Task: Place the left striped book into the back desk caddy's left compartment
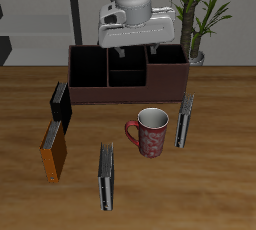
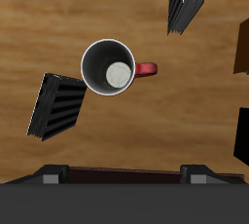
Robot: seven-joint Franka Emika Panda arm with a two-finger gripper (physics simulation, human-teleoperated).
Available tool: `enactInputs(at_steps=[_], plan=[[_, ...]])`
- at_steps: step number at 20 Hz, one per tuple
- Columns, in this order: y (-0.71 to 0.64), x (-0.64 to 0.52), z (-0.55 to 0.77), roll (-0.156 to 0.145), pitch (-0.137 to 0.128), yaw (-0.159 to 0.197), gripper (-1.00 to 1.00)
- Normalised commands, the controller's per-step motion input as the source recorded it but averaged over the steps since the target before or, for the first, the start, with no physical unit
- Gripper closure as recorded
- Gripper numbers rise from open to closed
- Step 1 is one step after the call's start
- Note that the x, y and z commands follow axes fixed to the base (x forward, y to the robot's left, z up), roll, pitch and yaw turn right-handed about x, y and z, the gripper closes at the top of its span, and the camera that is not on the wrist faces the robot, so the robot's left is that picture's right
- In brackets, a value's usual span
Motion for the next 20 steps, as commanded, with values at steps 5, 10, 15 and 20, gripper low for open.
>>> enactInputs(at_steps=[5,10,15,20], plan=[[0.07,0.03,-0.01,-0.017,-0.007,-0.01,-1.0],[0.25,-0.02,-0.03,-0.036,-0.024,-0.039,-1.0],[0.35,-0.09,-0.02,0.006,-0.04,-0.044,-1.0],[0.5,-0.07,-0.14,0.003,-0.05,0.001,-1.0]])
